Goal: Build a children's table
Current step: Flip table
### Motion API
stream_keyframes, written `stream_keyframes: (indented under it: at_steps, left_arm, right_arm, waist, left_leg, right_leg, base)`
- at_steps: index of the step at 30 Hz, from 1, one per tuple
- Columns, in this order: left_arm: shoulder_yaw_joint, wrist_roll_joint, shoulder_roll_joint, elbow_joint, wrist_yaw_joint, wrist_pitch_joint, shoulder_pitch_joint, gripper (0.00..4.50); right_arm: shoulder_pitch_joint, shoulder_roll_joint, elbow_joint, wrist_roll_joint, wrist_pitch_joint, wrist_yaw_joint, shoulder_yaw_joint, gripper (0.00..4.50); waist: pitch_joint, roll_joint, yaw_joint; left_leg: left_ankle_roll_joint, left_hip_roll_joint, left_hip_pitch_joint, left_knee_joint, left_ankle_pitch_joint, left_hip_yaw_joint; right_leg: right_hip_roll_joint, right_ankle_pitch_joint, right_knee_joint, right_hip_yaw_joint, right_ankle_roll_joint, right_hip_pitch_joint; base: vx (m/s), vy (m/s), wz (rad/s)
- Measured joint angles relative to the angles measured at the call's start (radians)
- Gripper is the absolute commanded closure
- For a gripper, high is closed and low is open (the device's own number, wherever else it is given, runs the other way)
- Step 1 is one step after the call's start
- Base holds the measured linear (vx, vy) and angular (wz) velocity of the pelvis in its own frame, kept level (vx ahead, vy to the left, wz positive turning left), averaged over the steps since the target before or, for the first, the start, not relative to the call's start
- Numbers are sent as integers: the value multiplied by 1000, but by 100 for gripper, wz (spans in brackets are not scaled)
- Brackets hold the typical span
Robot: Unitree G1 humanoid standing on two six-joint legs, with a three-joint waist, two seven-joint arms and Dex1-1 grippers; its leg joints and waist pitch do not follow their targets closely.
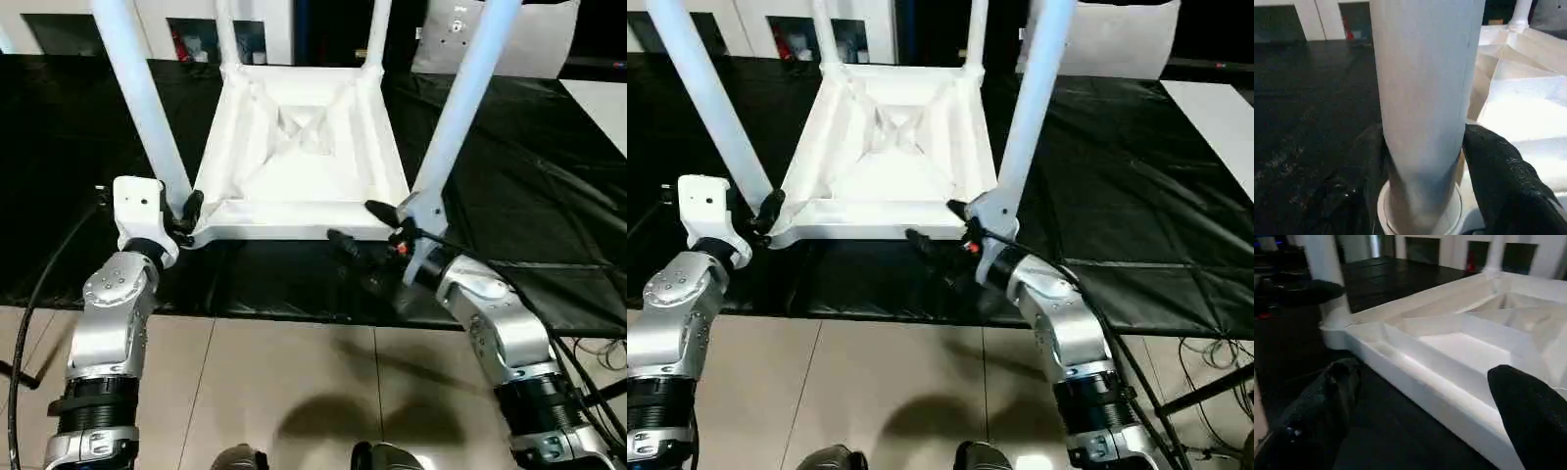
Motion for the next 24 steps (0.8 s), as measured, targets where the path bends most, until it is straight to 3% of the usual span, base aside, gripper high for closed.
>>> stream_keyframes:
  at_steps: [3,14,17,24]
  left_arm:
    - [-1,0,0,8,4,-4,-3,242]
    - [-1,-2,-15,26,10,-6,-20,252]
    - [3,-22,-36,25,14,21,-33,252]
    - [91,-158,-158,-39,114,176,-70,252]
  right_arm:
    - [2,3,-12,0,3,4,3,0]
    - [12,12,-21,-2,10,7,38,0]
    - [12,13,-21,-3,12,6,38,0]
    - [11,40,-20,-5,46,-21,41,0]
  waist:
    - [0,-1,0]
    - [0,-1,4]
    - [0,-1,9]
    - [1,0,17]
  left_leg:
    - [-4,0,0,0,-2,0]
    - [-5,0,0,0,-2,0]
    - [-5,0,0,0,-2,0]
    - [-6,0,-1,0,-1,3]
  right_leg:
    - [0,0,0,0,0,0]
    - [0,0,0,1,1,1]
    - [0,0,0,1,1,2]
    - [-2,-1,0,2,2,2]
  base:
    - [0,0,0]
    - [0,0,0]
    - [0,0,0]
    - [0,0,0]
